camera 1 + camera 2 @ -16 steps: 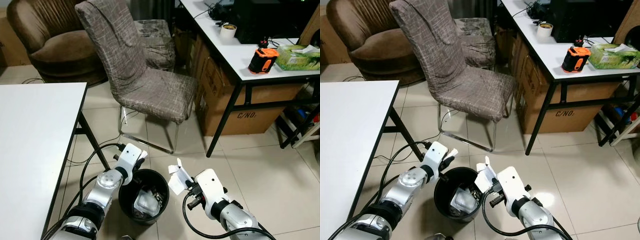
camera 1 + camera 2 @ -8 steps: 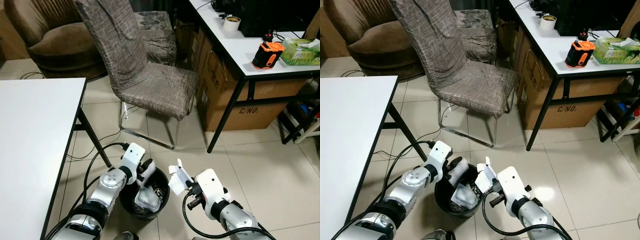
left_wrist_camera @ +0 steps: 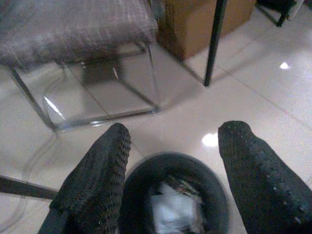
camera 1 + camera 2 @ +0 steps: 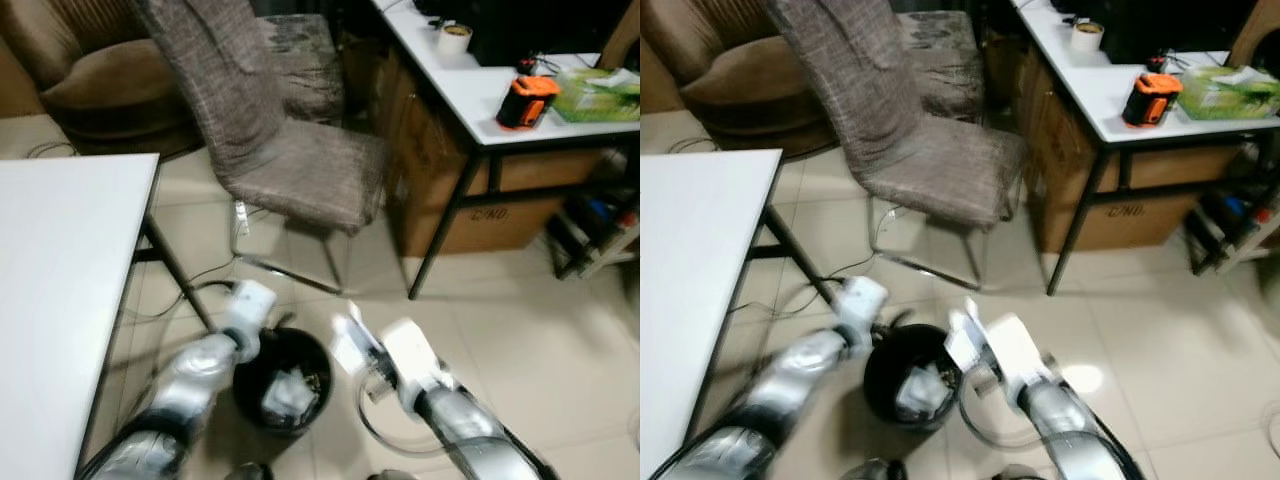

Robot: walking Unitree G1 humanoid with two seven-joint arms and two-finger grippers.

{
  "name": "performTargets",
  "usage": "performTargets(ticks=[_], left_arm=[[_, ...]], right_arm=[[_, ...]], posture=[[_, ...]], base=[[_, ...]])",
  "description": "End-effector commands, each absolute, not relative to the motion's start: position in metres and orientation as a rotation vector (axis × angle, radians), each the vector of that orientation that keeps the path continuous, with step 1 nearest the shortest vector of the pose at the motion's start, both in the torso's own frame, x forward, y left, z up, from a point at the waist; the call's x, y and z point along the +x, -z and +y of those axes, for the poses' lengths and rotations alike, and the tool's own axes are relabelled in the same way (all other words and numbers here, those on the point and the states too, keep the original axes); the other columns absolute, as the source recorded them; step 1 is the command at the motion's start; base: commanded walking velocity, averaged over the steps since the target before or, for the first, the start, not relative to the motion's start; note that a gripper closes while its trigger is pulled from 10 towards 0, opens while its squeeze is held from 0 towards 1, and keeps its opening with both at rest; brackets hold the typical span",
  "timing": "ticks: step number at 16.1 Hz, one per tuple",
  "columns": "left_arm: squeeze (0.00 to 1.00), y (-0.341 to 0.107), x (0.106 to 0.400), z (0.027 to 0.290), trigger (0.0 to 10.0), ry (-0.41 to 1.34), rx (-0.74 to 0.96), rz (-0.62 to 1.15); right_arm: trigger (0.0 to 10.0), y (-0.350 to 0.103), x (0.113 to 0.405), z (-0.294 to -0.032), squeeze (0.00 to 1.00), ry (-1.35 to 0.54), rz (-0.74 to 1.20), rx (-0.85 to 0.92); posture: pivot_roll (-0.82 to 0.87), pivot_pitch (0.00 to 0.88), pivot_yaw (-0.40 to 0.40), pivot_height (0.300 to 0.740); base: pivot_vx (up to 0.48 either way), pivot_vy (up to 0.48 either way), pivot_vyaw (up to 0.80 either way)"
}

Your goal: Picking trash to rubbish bin

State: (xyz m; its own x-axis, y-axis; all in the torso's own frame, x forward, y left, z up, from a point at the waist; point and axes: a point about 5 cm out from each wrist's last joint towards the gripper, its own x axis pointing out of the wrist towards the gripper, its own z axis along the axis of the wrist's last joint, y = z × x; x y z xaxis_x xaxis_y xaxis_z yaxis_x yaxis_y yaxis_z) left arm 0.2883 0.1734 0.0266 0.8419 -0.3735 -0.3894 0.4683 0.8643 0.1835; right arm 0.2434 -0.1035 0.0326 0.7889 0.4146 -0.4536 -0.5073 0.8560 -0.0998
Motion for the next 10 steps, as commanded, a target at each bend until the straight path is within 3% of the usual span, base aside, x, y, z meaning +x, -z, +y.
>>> performTargets(ticks=[1, 4, 9, 10], left_arm=[[0.00, -0.032, 0.268, 0.198, 10.0, 0.429, 0.277, 0.365], [0.00, -0.061, 0.224, 0.220, 10.0, 0.489, 0.242, 0.339], [0.00, -0.101, 0.172, 0.200, 10.0, 0.703, 0.194, 0.366], [0.00, -0.104, 0.170, 0.198, 10.0, 0.707, 0.189, 0.377]], right_arm=[[10.0, -0.021, 0.257, -0.101, 0.00, -0.507, 0.456, -0.207], [10.0, -0.019, 0.285, -0.084, 0.00, -0.615, 0.471, -0.233], [10.0, -0.017, 0.296, -0.057, 0.00, -0.837, 0.529, -0.297], [10.0, -0.017, 0.296, -0.055, 0.40, -0.879, 0.540, -0.298]], posture=[[-0.02, 0.127, -0.009, 0.740], [0.04, 0.126, -0.035, 0.740], [0.09, 0.120, -0.061, 0.740], [0.10, 0.121, -0.064, 0.740]], base=[[0.000, 0.000, 0.00], [0.000, 0.000, 0.00], [0.000, 0.000, 0.00], [0.000, 0.000, 0.00]])
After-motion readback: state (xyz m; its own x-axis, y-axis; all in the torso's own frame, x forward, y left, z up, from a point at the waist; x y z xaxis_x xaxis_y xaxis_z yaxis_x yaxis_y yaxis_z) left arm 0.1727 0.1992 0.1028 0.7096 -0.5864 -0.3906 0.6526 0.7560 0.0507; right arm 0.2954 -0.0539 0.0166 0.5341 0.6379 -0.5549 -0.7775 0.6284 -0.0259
